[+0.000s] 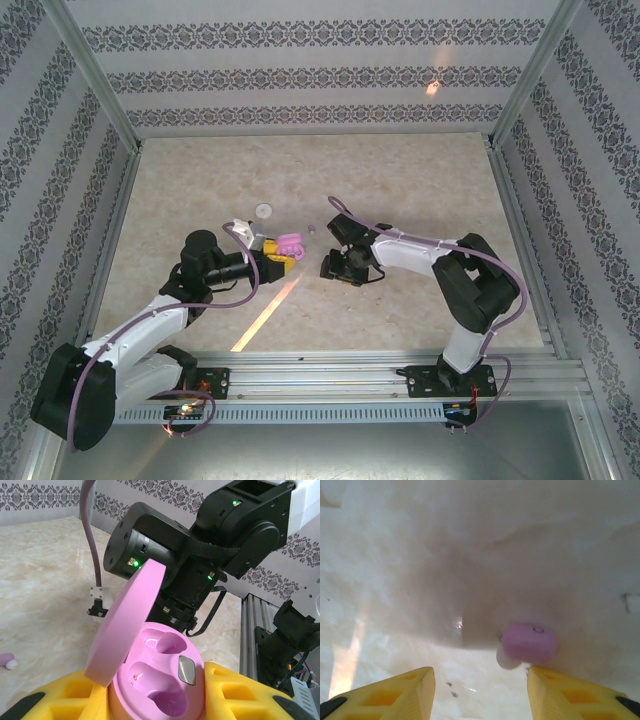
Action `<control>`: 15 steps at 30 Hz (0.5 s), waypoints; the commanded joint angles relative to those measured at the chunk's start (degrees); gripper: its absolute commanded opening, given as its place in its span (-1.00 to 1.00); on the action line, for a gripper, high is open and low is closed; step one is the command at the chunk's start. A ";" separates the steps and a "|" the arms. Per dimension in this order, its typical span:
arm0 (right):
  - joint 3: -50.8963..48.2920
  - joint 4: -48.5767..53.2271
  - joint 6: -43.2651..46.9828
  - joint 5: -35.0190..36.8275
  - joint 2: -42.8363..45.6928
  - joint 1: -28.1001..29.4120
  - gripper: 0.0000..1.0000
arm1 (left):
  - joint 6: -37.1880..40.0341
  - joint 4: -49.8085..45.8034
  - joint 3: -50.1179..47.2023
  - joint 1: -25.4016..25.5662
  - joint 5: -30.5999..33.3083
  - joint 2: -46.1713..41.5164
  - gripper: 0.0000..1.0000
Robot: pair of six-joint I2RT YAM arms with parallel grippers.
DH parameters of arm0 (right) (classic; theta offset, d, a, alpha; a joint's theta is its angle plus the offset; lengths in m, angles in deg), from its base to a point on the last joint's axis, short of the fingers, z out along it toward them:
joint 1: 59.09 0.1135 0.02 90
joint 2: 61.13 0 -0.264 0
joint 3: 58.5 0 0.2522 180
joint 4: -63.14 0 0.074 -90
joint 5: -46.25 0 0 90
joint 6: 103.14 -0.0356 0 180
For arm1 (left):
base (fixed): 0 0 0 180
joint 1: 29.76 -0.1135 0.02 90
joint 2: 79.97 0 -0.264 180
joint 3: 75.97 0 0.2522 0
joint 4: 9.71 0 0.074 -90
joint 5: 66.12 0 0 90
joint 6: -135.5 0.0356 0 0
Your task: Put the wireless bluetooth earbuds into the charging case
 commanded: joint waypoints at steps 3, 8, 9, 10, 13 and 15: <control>4.42 5.51 5.01 4.32 -2.34 -0.74 0.03 | 1.27 -0.54 -0.61 -0.79 -0.14 -1.05 -0.74; 6.76 7.91 7.36 6.17 -3.60 -0.65 0.03 | 1.08 -0.61 -0.61 -1.03 -0.15 -1.13 -0.74; 7.25 8.54 7.80 6.52 -3.80 -0.64 0.04 | 1.02 -0.63 -0.63 -1.02 -0.12 -1.13 -0.74; 7.80 9.31 8.35 6.88 -3.98 -0.57 0.03 | 1.05 -0.67 -0.63 -1.06 -0.13 -1.20 -0.74; 9.29 11.68 9.76 8.39 -3.98 -0.30 0.03 | 1.00 -0.87 -0.63 -1.09 -0.14 -1.39 -0.74; 10.18 13.20 10.26 9.25 -3.62 -0.18 0.02 | 1.08 -0.94 -0.63 -1.15 -0.01 -1.39 -0.74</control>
